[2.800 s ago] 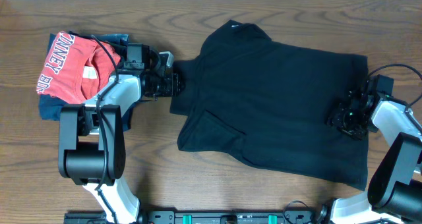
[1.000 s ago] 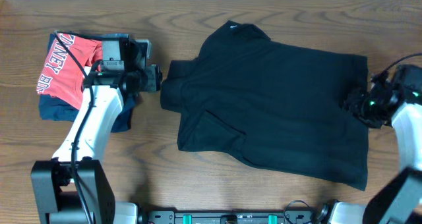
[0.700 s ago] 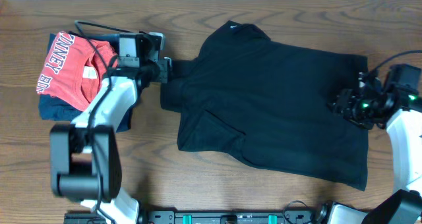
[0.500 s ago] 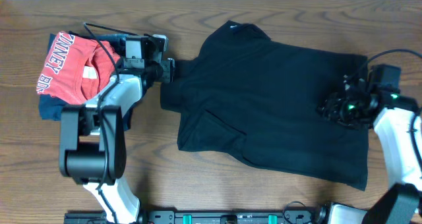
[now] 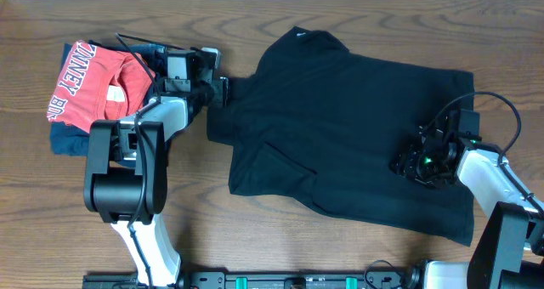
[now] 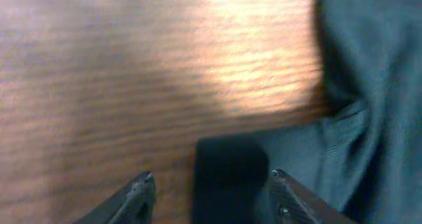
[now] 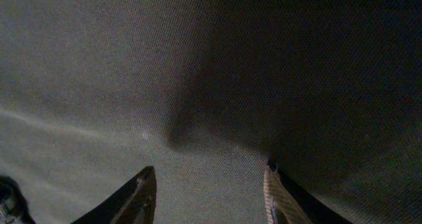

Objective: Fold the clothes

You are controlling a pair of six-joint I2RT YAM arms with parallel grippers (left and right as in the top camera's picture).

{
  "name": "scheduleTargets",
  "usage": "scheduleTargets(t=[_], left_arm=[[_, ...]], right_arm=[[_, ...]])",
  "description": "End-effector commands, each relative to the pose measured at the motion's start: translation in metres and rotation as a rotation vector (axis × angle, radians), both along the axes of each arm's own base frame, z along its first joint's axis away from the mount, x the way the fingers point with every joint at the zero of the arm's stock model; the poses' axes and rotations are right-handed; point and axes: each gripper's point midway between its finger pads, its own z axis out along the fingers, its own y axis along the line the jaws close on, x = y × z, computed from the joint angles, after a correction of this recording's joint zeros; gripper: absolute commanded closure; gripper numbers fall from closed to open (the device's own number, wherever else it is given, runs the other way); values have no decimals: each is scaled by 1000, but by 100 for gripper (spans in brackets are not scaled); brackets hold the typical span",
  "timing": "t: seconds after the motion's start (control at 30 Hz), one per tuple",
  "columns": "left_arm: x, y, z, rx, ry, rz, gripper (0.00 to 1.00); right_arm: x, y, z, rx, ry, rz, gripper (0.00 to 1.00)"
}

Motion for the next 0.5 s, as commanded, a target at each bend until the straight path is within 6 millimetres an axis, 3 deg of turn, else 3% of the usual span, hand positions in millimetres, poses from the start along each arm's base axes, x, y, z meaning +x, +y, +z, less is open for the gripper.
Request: scheduleTargets(t=[0.0,0.27,0.4,0.47], left_arm=[[2,-13,4,-54,-16,-61,45],[0,-13,-20,-45,20,-55,46],[2,-13,-18,-48,10,-52,61],[4,-13,-16,-73,11,-24,81]], right_arm=[[-1,5,-2,-1,4,10,48],[-1,5,-2,-1,1,10,48],[0,5,-2,-2,0,11,48],[0,5,-2,-3,-4,11,48]])
